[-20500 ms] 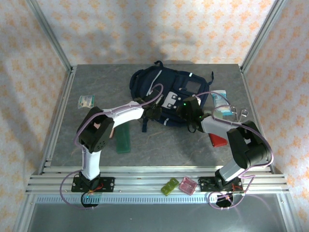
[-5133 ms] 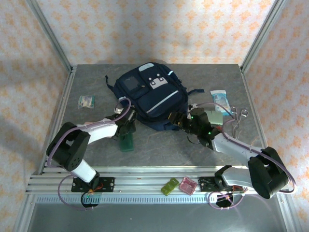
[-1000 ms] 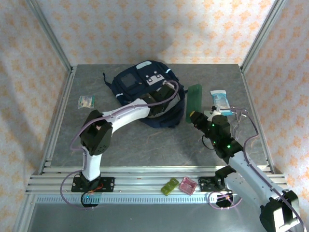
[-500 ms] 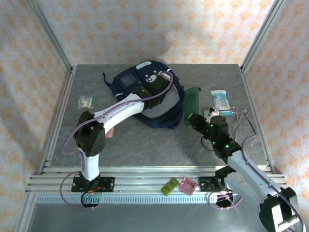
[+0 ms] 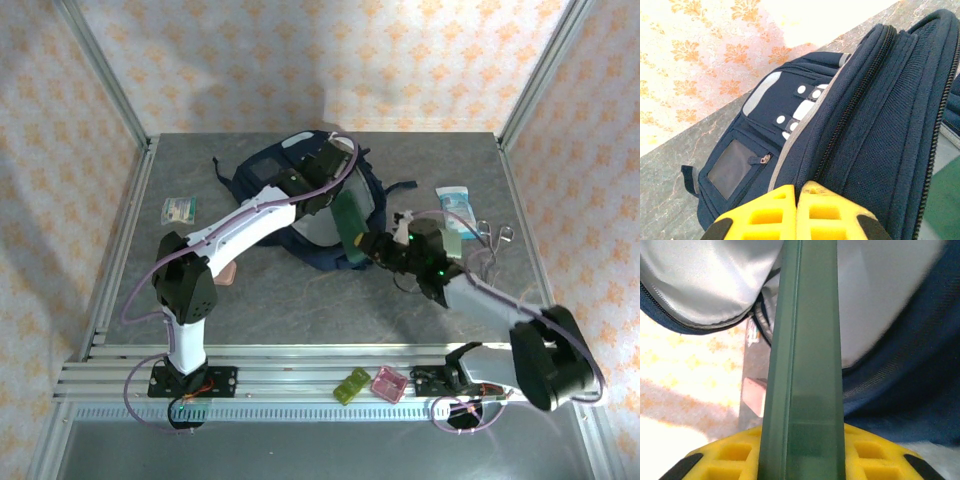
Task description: Pack the student bag
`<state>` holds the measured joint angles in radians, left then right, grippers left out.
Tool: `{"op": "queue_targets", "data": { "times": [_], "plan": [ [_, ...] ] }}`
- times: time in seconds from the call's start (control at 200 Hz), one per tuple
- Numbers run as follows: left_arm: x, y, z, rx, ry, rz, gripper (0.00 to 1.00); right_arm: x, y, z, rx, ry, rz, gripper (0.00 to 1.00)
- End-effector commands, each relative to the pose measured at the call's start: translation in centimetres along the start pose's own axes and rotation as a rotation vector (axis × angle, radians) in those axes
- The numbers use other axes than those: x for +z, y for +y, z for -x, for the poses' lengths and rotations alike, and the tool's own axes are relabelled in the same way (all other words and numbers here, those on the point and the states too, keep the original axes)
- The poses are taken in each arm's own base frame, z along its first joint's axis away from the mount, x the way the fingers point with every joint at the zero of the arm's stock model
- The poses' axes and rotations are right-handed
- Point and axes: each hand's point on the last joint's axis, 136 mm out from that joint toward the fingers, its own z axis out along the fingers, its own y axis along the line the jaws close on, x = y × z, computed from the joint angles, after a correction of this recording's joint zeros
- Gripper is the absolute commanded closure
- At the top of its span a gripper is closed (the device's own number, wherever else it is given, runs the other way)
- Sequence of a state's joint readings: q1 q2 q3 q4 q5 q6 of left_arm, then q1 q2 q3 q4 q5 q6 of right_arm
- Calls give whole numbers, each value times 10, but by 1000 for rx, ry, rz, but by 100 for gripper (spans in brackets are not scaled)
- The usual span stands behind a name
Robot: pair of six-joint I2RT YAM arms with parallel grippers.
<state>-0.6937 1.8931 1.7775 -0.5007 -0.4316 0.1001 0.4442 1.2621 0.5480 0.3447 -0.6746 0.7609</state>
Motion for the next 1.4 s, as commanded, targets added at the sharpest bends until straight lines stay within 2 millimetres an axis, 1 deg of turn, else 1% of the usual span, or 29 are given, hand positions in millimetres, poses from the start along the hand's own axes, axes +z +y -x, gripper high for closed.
{"op": "queue_targets", "data": {
  "times": [0.0,0.075,0.105,0.185,0.25,0.46,0.531,0.576,0.636,0.716,0.806,0.886,0.891,0.906,0.961,0.981,1.111,1.161,1.251,1.351,1.391],
  "plan": [
    [-35,35,42,-96,-139,77,100,23,53,12,-55,48,160,89],
    [-36,34,42,-95,-141,67,100,44,57,11,-34,107,182,89],
    [-38,33,42,-95,-142,64,100,53,60,13,-25,119,192,89],
    [-41,33,42,-96,-148,63,100,75,54,19,17,142,177,89],
    [-44,34,42,-101,-153,61,100,91,55,23,50,170,194,89],
    [-59,32,45,-124,-176,22,100,132,58,40,84,197,237,87],
    [-64,29,45,-135,-183,8,100,145,62,47,93,205,265,87],
    [-65,25,44,-141,-183,-8,100,152,69,50,97,212,307,86],
    [-66,23,42,-155,-181,-20,100,162,72,54,116,216,325,85],
    [-65,19,39,-167,-174,-33,100,176,60,57,146,207,293,79],
    [-62,16,33,-170,-156,-39,100,182,42,56,174,188,238,65],
    [-59,15,25,-178,-133,-36,100,181,32,53,177,176,204,64],
    [-60,15,25,-178,-132,-36,99,181,31,53,177,176,204,64],
    [-59,15,22,-179,-124,-36,94,181,31,53,176,173,202,64],
    [-58,16,11,-187,-105,-26,65,179,29,52,175,174,200,64],
    [-58,15,5,-187,-98,-27,57,179,29,51,173,176,201,64],
    [-60,10,-32,-160,-78,-75,29,177,33,52,154,176,203,64],
    [-60,11,-46,-151,-67,-92,24,177,33,52,146,178,198,64],
    [-56,13,-68,-133,-42,-163,19,176,34,52,140,178,198,64],
    [-48,35,-82,-126,-21,-152,17,175,34,51,138,179,197,65],
    [-44,43,-88,-112,-15,-149,15,175,34,51,140,180,197,65]
  ]
}}
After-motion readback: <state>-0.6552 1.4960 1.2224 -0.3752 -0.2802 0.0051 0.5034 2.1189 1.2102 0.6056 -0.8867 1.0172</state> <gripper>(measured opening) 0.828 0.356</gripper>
